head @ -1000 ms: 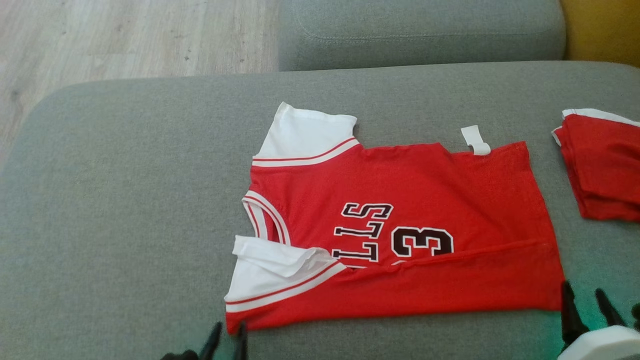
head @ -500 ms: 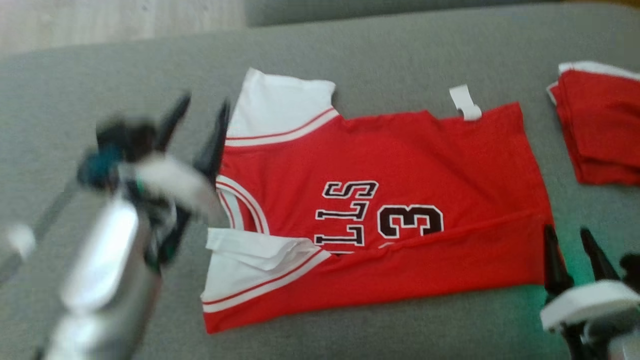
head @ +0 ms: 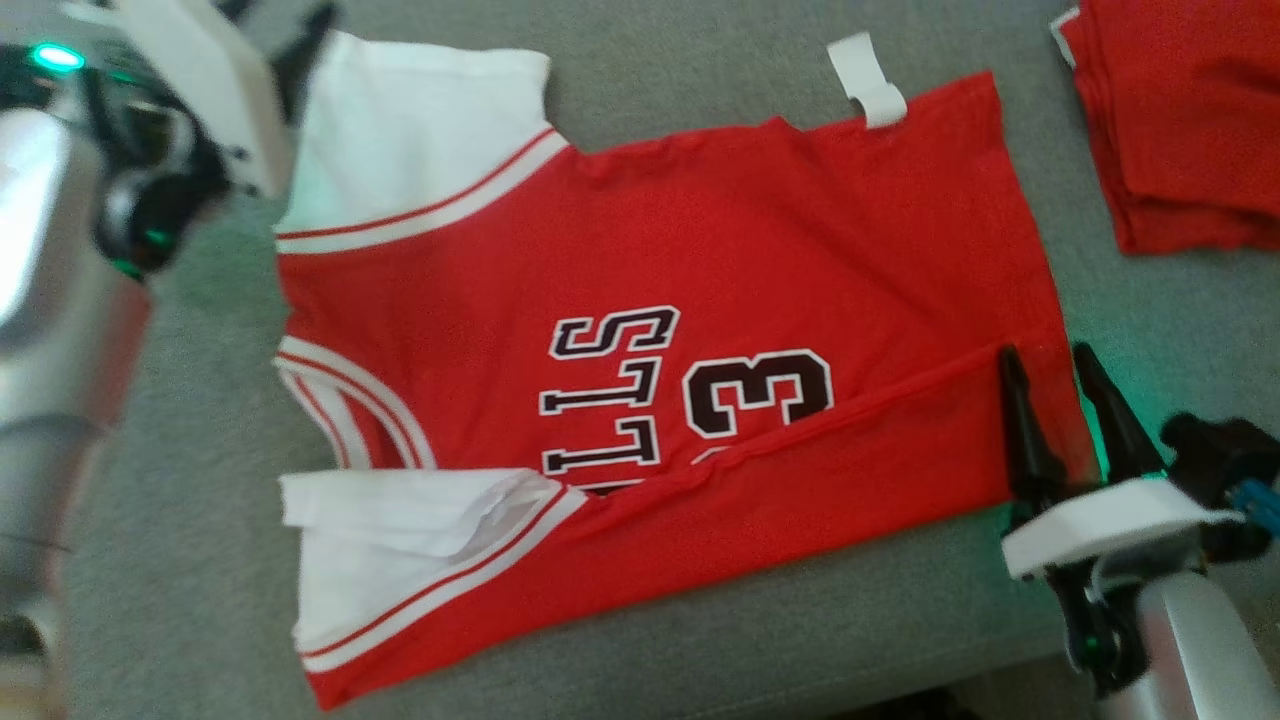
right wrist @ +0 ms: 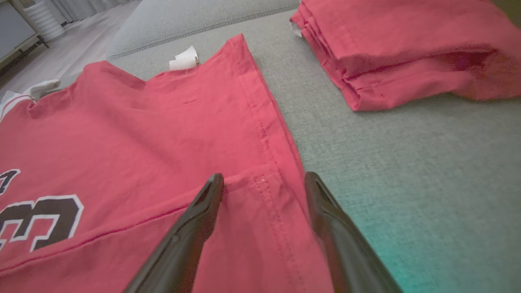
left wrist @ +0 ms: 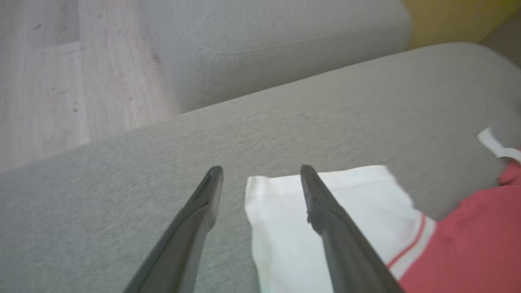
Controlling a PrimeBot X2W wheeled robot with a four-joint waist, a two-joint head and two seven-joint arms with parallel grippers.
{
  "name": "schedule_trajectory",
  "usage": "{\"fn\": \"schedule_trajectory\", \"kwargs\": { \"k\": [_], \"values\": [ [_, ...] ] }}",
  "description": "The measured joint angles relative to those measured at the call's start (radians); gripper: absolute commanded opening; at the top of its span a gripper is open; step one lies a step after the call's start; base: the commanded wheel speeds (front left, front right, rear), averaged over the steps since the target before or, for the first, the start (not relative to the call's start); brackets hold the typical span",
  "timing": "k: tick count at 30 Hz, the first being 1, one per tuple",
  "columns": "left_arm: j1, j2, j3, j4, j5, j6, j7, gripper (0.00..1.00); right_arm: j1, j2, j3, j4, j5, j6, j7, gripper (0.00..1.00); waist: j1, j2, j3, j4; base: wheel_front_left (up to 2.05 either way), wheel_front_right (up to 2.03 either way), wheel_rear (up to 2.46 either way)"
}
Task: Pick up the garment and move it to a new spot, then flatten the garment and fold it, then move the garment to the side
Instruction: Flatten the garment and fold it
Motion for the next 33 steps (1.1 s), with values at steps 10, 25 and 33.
{"fn": "schedule_trajectory", "kwargs": {
  "k": [10,25,33],
  "values": [
    [-0.063,0.059,-0.071,0.132,0.003,0.000,0.009,1.00,-0.062,0.000,0.045,0.021,0.032,0.000,-0.040,1.00,-0.0001,0.0000,0.088,-0.079,0.00,0.00,0.00],
    [-0.109,0.090,-0.152,0.217,0.004,0.000,-0.056,1.00,-0.077,0.000,0.049,0.048,0.032,0.000,-0.059,1.00,-0.0003,0.0000,0.099,-0.092,0.00,0.00,0.00],
    [-0.124,0.084,-0.199,0.235,-0.023,0.000,-0.065,0.11,-0.076,0.000,0.047,0.048,0.032,0.000,-0.059,1.00,-0.0004,0.0000,0.093,-0.093,0.00,0.00,0.00]
  ]
}}
